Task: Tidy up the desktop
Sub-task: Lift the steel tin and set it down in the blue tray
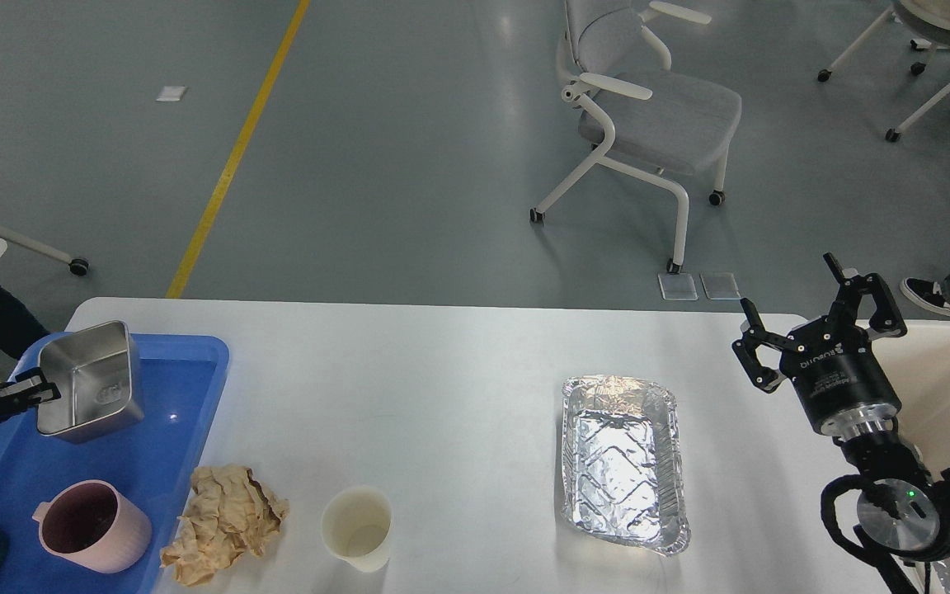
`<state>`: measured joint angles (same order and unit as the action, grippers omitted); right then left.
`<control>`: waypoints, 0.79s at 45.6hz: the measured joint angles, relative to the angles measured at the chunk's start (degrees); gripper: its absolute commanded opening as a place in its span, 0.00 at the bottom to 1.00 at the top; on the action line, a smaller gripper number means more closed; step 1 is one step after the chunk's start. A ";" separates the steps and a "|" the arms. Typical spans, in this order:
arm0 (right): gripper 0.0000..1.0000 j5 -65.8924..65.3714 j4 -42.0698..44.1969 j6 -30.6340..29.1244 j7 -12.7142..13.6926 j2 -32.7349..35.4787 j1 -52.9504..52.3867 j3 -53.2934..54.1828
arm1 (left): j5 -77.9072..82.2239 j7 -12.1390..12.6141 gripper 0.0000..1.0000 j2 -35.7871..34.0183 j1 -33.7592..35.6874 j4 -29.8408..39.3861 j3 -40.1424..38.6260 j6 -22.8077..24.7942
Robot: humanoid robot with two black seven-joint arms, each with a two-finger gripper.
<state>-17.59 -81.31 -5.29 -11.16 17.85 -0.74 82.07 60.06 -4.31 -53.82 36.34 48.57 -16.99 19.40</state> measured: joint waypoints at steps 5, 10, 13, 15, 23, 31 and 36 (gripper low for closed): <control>1.00 0.01 0.00 0.02 0.00 -0.06 -0.12 0.09 | 0.17 0.00 0.09 3.77 0.00 -4.46 0.71 0.00; 1.00 0.03 0.00 0.09 0.00 -0.05 -0.18 0.19 | 0.40 0.00 0.11 6.61 0.02 -6.84 1.04 0.00; 1.00 0.03 0.00 0.09 0.00 -0.03 -0.18 0.24 | 0.51 0.00 0.22 8.38 0.05 -8.14 1.13 -0.19; 1.00 0.03 0.00 0.10 0.00 -0.02 -0.19 0.27 | 0.57 0.00 0.43 9.43 0.06 -9.08 1.15 -0.38; 1.00 0.03 0.00 0.10 0.00 0.13 -0.19 0.35 | 0.49 0.18 0.90 11.26 0.35 -10.84 1.16 -0.51; 1.00 0.03 0.00 0.10 0.00 0.07 -0.23 0.36 | 0.21 0.03 0.96 10.86 0.97 -10.65 0.95 0.21; 1.00 0.01 0.00 0.10 0.00 0.01 -0.23 0.32 | 0.21 -0.15 0.97 10.46 1.39 -10.45 0.92 0.25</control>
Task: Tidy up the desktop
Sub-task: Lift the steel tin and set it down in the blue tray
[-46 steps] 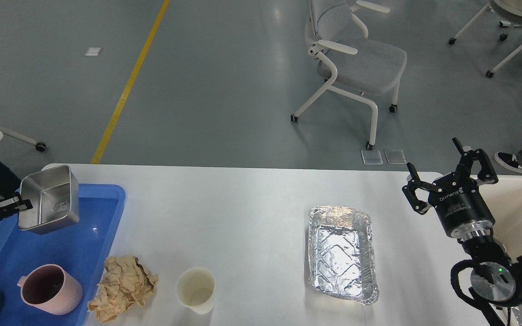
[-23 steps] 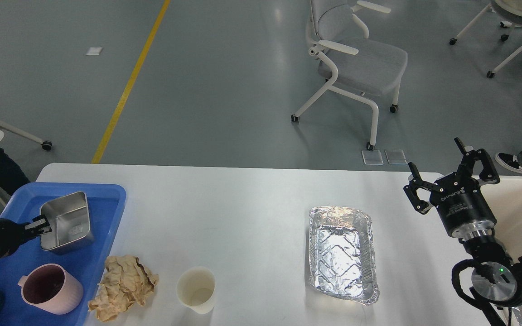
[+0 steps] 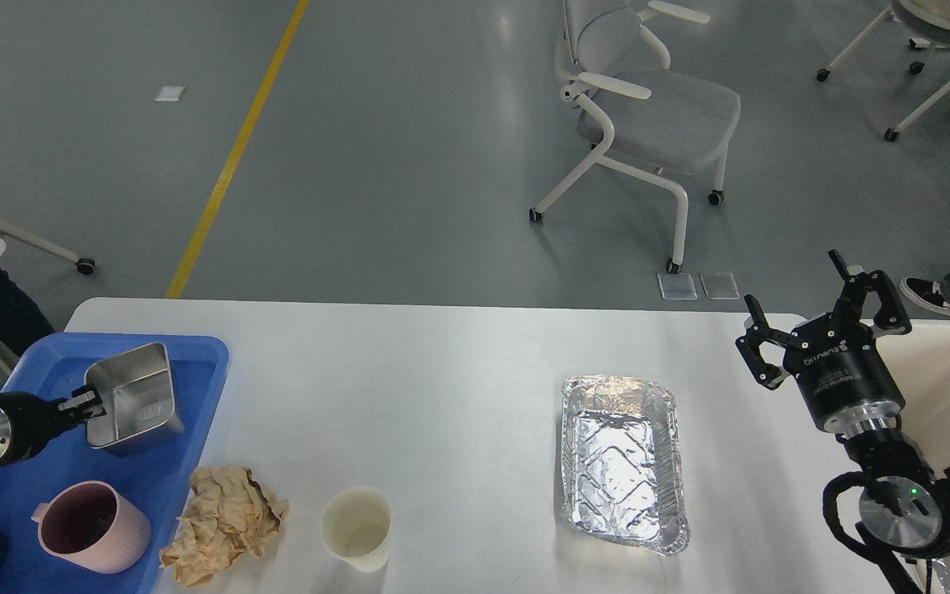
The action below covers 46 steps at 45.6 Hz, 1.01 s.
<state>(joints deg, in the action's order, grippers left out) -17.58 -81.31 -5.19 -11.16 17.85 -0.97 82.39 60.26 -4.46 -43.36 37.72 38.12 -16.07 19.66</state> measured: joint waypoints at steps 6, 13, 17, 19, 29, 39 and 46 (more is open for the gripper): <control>1.00 0.00 0.00 0.00 0.00 -0.01 0.00 -0.03 | 0.00 -0.34 0.97 -0.02 0.06 0.03 0.09 -0.14; 1.00 0.00 0.00 0.02 0.00 0.04 0.05 -0.04 | 0.00 -0.59 0.97 0.16 -0.17 0.03 0.15 -0.46; 1.00 0.00 0.00 0.03 0.00 0.08 0.08 -0.04 | 0.02 -0.68 0.97 0.11 -0.18 0.03 0.16 -0.48; 1.00 0.00 0.01 0.03 0.00 0.08 0.09 -0.04 | 0.03 -0.70 0.97 0.00 -0.18 0.03 0.16 -0.49; 1.00 0.00 0.01 0.03 0.00 0.08 0.09 -0.03 | 0.11 -0.81 0.97 -0.14 -0.11 0.03 0.16 -0.86; 1.00 0.00 0.01 0.02 0.00 0.08 0.09 -0.03 | 0.11 -0.81 0.97 -0.14 -0.11 0.02 0.16 -0.99; 1.00 0.00 0.01 0.00 0.00 0.07 0.09 -0.03 | 0.11 -0.81 0.97 -0.14 -0.11 0.02 0.16 -1.03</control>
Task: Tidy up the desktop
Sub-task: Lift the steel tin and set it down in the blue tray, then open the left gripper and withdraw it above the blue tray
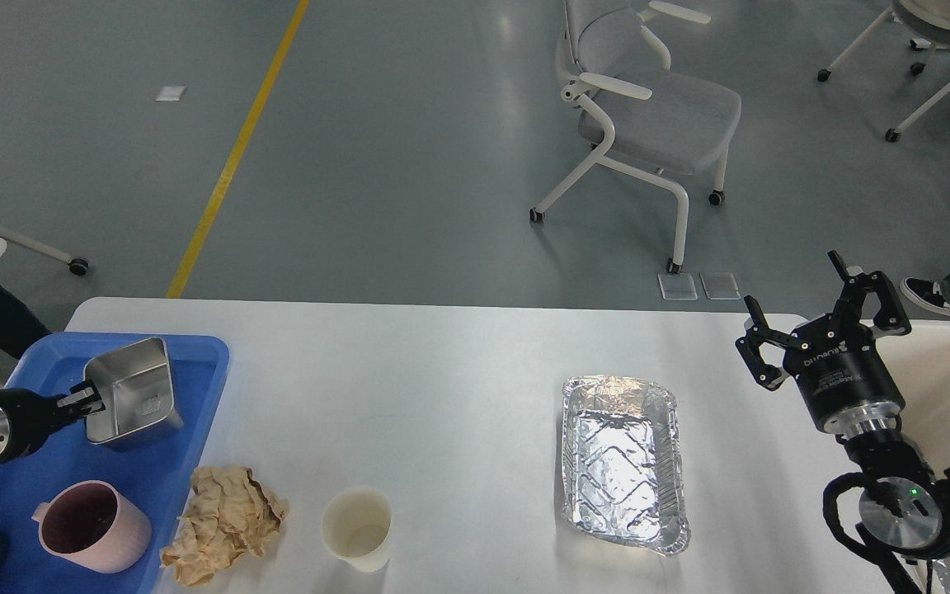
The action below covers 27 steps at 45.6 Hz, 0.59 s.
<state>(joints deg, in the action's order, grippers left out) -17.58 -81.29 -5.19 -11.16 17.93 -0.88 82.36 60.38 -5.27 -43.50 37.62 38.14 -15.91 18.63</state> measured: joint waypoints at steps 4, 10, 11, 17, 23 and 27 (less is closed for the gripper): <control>1.00 0.00 0.00 0.00 0.00 -0.02 0.00 0.02 | 0.00 0.00 0.97 0.00 0.00 0.00 0.00 -0.05; 1.00 0.00 0.00 0.00 0.00 -0.08 0.00 0.02 | -0.08 -0.01 0.97 0.00 -0.17 0.00 0.00 -0.55; 1.00 0.00 0.00 0.00 0.00 -0.08 0.00 0.02 | -0.08 -0.01 0.97 0.00 -0.20 0.00 0.00 -0.58; 1.00 0.00 0.00 0.00 0.00 -0.09 0.00 0.02 | -0.09 -0.01 0.97 0.00 -0.26 0.00 0.00 -0.72; 1.00 0.00 0.00 0.00 0.00 -0.09 0.00 0.01 | -0.09 -0.01 0.97 0.00 -0.26 0.00 0.00 -0.78; 1.00 0.00 0.00 -0.01 0.00 -0.07 0.00 0.01 | -0.09 -0.01 0.97 0.00 -0.27 0.00 0.00 -0.79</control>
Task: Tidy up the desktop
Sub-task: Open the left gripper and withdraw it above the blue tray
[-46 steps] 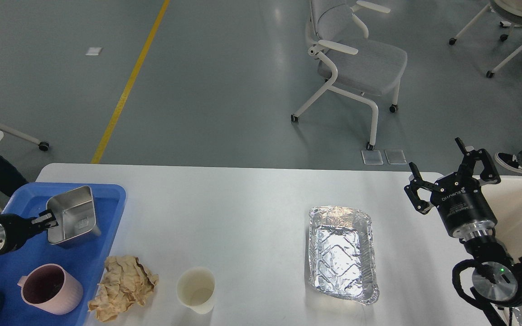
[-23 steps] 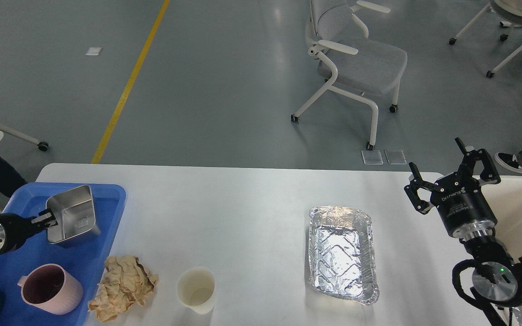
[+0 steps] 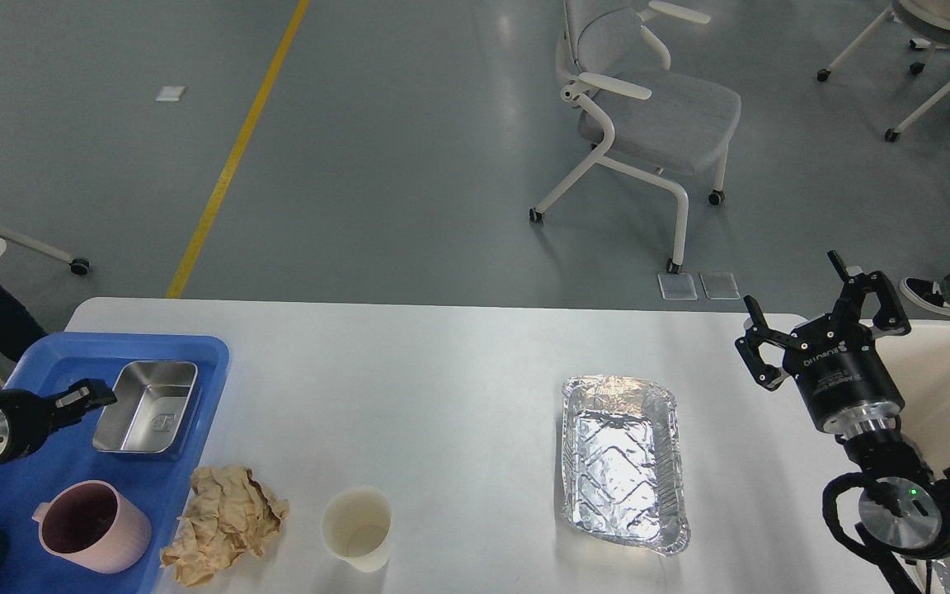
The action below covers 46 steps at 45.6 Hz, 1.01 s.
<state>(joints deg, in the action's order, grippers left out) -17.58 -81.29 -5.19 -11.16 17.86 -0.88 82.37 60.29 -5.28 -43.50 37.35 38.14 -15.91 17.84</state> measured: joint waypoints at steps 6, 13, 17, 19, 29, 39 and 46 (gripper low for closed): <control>1.00 0.00 0.00 0.00 0.00 0.05 0.00 0.00 | 0.00 0.00 0.97 -0.09 0.01 0.01 0.00 0.00; 1.00 0.00 -0.04 0.00 0.00 0.01 0.00 0.01 | -0.39 0.00 0.97 -1.20 0.58 0.22 -0.51 0.26; 1.00 0.00 -0.09 0.01 0.00 0.03 0.00 0.01 | -1.08 0.00 0.97 -1.79 0.98 0.28 -1.59 0.36; 1.00 0.00 -0.12 0.03 0.00 0.14 0.00 0.01 | -2.03 0.00 0.97 -2.19 1.24 0.42 -2.78 0.52; 1.00 0.00 -0.15 0.33 0.00 0.36 0.00 0.07 | -13.10 0.07 0.97 -3.96 1.56 1.79 -14.88 3.44; 1.00 0.00 -0.08 0.58 0.00 0.12 -0.05 -0.04 | -30.23 0.12 0.97 -3.79 -1.08 1.85 -26.95 6.24; 1.00 0.00 0.01 0.89 0.07 0.52 -0.18 -0.15 | -44.54 0.06 0.97 -1.40 -6.20 1.85 -34.11 10.20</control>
<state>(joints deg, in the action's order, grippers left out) -17.58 -81.29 -4.30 -11.09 18.38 -1.05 82.22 15.75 -5.21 -44.91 31.15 39.99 -50.02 28.05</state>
